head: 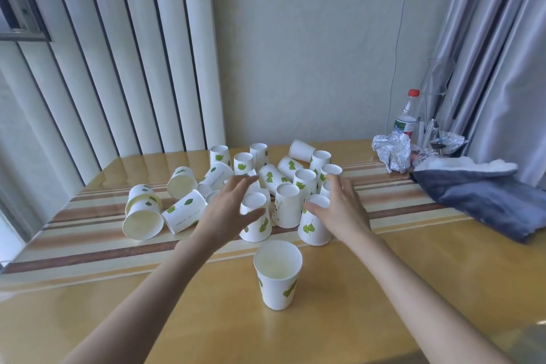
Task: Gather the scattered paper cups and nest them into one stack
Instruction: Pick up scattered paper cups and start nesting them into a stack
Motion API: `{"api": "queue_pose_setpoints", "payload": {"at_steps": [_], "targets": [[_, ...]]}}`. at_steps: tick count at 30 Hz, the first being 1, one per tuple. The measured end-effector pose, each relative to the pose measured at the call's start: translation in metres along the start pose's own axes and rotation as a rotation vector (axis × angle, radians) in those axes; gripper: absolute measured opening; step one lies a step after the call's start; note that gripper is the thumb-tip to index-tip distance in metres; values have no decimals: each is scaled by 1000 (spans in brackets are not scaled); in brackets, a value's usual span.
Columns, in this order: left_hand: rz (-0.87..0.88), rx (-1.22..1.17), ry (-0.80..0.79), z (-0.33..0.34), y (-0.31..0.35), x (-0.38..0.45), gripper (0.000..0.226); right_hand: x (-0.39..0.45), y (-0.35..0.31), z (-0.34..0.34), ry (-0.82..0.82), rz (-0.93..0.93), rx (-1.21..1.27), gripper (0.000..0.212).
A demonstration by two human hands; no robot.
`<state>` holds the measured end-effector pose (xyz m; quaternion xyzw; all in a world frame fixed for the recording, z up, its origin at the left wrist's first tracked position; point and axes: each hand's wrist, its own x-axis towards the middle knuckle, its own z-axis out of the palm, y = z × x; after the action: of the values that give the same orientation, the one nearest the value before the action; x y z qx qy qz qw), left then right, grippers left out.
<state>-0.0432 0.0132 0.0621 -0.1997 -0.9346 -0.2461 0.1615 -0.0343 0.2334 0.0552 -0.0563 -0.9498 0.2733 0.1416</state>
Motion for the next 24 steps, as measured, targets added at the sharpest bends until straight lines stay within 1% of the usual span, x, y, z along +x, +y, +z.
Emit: {"api": "queue_pose_setpoints", "payload": {"at_steps": [3, 7, 10, 12, 15, 16, 17, 19, 21, 24], "targets": [[-19, 207, -158, 12, 1, 21, 70, 10, -1, 11, -109, 27, -113, 65], [-44, 295, -291, 23, -5, 31, 68, 9, 5, 12, -127, 18, -92, 54], [-21, 374, -323, 25, -8, 32, 61, 4, 9, -3, -234, 50, -39, 57], [-2, 413, -329, 22, -8, 32, 62, -2, 13, -16, -333, 70, -29, 57], [2, 430, -382, 14, -7, 28, 69, -14, 17, -29, -436, 73, -110, 44], [0, 448, -394, 11, -6, 25, 67, -18, 17, -32, -456, 70, -164, 44], [-1, 477, -399, 8, -4, 22, 65, -21, 18, -32, -472, 61, -232, 49], [-5, 559, -417, 4, -3, 15, 59, -28, 21, -29, -475, 51, -355, 67], [-17, 665, -463, 2, -2, 8, 61, -34, 24, -22, -469, 52, -402, 71], [-64, 770, -507, 5, -5, -5, 74, -42, 28, -11, -486, 90, -402, 72]]}}
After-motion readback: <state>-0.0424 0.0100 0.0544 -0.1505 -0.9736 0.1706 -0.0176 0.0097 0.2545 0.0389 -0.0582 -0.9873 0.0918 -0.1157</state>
